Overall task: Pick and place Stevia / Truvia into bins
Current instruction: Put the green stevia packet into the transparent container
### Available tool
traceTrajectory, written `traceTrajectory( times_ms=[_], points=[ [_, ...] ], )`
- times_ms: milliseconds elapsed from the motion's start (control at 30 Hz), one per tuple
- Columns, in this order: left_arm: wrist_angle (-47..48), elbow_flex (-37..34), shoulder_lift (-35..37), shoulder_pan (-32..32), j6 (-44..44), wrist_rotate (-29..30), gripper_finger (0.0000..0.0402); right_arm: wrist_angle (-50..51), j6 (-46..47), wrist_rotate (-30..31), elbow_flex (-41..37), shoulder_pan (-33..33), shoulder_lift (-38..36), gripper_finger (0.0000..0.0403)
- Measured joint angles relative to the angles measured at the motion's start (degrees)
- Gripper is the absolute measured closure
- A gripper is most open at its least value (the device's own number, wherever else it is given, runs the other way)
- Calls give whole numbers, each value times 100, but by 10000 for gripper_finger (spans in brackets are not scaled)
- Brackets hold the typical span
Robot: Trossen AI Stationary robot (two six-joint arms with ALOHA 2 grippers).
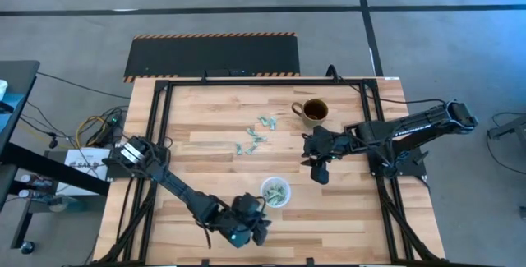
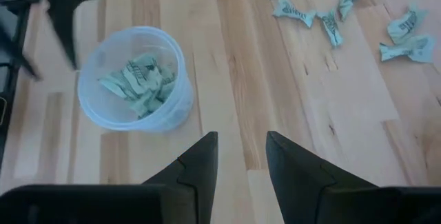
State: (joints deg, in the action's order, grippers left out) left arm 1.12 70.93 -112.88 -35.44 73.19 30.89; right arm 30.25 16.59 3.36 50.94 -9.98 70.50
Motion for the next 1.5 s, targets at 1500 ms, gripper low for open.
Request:
traceTrajectory(
  times_ms=[1500],
  points=[
    [3595, 1859, -1290, 26, 814, 624, 248, 66, -60, 15, 0, 0, -2, 287]
  ],
)
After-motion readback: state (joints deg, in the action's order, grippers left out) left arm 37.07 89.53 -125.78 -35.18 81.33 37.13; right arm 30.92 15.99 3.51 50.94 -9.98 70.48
